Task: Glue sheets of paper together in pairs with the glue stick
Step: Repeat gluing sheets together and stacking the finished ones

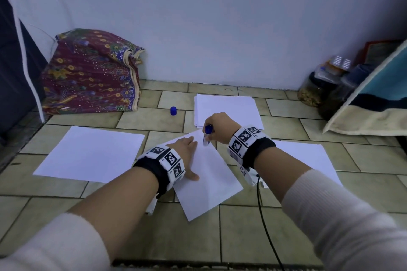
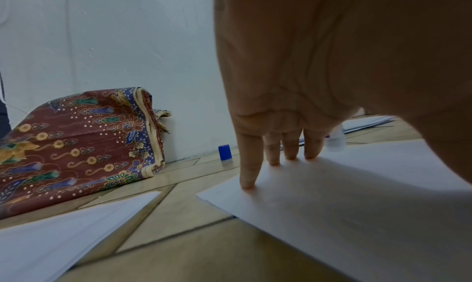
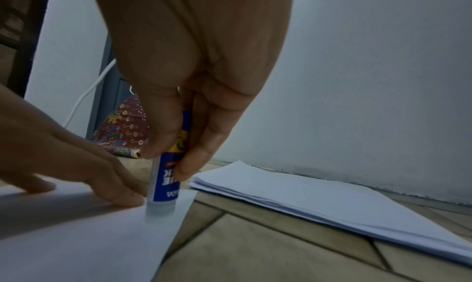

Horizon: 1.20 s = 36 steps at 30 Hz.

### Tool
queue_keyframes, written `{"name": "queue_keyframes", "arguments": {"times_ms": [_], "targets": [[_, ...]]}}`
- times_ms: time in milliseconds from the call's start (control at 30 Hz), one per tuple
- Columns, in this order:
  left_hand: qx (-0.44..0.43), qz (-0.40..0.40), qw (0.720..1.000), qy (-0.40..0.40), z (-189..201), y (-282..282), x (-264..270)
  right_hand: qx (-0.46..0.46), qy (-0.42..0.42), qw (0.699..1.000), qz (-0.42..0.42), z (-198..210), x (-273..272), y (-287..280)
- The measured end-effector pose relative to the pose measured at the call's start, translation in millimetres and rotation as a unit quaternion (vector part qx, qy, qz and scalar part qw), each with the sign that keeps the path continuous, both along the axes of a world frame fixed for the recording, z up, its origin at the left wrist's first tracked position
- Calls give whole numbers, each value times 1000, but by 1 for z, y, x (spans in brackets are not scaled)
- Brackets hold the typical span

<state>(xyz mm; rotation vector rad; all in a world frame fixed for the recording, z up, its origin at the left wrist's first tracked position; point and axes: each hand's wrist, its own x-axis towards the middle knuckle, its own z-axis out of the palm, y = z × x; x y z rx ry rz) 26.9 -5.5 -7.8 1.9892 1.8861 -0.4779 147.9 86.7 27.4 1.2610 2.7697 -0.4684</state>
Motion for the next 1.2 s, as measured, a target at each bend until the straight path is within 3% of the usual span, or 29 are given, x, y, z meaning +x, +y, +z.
{"name": "queue_keyframes", "arguments": {"times_ms": [733,1200], "targets": [[3,6,1000,5,-7,2,-2,-86,12,996,11,5,84,-57],[-5,48,998,-28,-5,-6,-3,-77,-24,996,43,3,114,-70]]}}
